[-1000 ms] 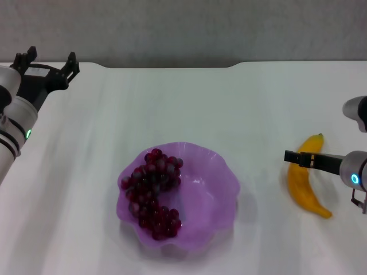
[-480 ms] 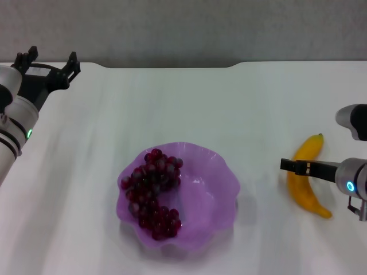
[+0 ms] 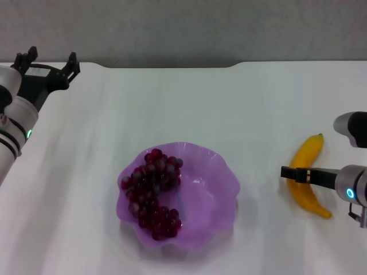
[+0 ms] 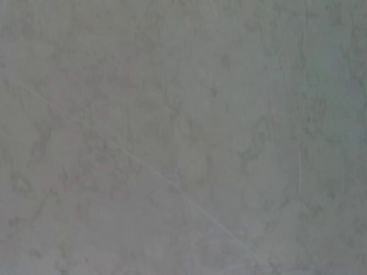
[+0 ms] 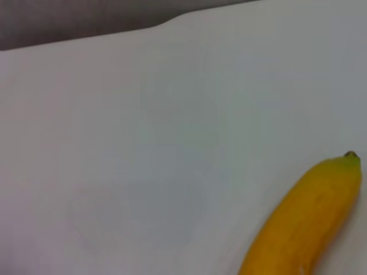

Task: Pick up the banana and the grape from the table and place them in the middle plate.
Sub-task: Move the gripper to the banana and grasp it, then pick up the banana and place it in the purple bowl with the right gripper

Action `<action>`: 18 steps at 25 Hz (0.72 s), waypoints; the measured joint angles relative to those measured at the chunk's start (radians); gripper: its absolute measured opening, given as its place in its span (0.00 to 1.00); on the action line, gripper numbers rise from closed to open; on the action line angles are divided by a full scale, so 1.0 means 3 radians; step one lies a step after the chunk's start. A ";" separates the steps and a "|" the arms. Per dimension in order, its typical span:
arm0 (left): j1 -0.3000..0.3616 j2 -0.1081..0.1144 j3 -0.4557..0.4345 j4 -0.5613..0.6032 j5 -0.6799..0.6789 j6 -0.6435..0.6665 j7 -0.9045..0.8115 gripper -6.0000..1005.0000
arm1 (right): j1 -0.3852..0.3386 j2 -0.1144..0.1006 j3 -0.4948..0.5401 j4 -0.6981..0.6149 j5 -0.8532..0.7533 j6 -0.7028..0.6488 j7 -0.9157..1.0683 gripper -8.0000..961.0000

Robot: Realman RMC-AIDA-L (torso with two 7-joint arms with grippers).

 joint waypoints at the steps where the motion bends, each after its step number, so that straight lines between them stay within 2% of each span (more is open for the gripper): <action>1: 0.0000 0.0000 0.0000 0.0000 0.0000 0.0000 0.0000 0.88 | 0.0007 0.0000 -0.0005 0.0017 0.0000 0.0000 -0.0001 0.88; 17: 0.0000 0.0000 0.0000 0.0000 0.0000 0.0006 0.0000 0.88 | 0.0038 -0.0005 -0.0067 0.0113 -0.0003 -0.0073 -0.0006 0.83; 18: 0.0002 0.0000 0.0000 0.0000 0.0000 0.0005 0.0000 0.88 | 0.0039 -0.0006 -0.0095 0.0113 -0.0014 -0.0089 -0.0020 0.70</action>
